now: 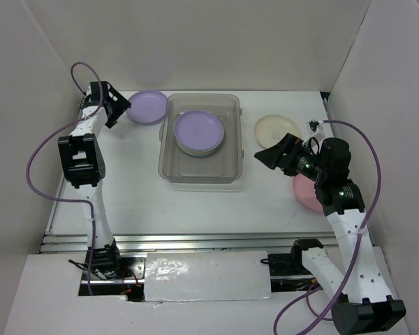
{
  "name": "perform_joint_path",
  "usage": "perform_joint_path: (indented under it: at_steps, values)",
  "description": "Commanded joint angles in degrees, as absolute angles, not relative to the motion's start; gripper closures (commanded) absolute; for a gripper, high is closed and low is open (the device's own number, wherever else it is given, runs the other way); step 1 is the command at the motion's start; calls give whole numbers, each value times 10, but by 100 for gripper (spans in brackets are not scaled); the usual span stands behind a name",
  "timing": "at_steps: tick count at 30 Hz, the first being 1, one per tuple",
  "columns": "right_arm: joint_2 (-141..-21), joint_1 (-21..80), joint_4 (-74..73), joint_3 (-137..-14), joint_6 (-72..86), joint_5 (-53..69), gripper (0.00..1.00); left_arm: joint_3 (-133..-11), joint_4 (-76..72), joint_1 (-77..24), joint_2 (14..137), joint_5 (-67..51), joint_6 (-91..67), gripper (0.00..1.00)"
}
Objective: Place the plates into the plastic bin on the countertop
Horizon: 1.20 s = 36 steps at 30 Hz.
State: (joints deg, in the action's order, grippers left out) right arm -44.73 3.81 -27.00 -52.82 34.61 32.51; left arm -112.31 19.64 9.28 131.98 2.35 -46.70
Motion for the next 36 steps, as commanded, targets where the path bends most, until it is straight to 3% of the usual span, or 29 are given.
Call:
perform_joint_path:
  at_steps: [1, 6, 12, 14, 18, 23, 27, 31, 36]
  values:
    - [-445, 45, -233, -524, 330, 338, 0, -1181, 154, 80, 1354, 8, -449, 1]
    - [-447, 45, -233, -526, 328, 336, 0, -1227, 192, 54, 1419, 62, -426, 3]
    - [-445, 48, -235, -534, 330, 330, 0, -1229, 214, 52, 1437, 92, -436, 18]
    - [-444, 47, -234, -534, 331, 330, 0, -1244, 238, 52, 1448, 101, -432, 36]
    - [-446, 48, -238, -541, 330, 323, 0, -1255, 287, 52, 1430, 146, -439, 100]
    - [-443, 50, -244, -553, 335, 316, 0, -1087, 275, 51, 1207, 283, -497, 100]
    - [-446, 54, -249, -552, 337, 287, 0, -918, 188, 37, 988, 284, -488, 100]
    - [-448, 47, -252, -540, 355, 251, 0, -901, 192, 6, 937, 188, -440, 100]
    - [-431, 42, -265, -542, 381, 207, 0, -946, 238, -88, 985, 113, -396, 100]
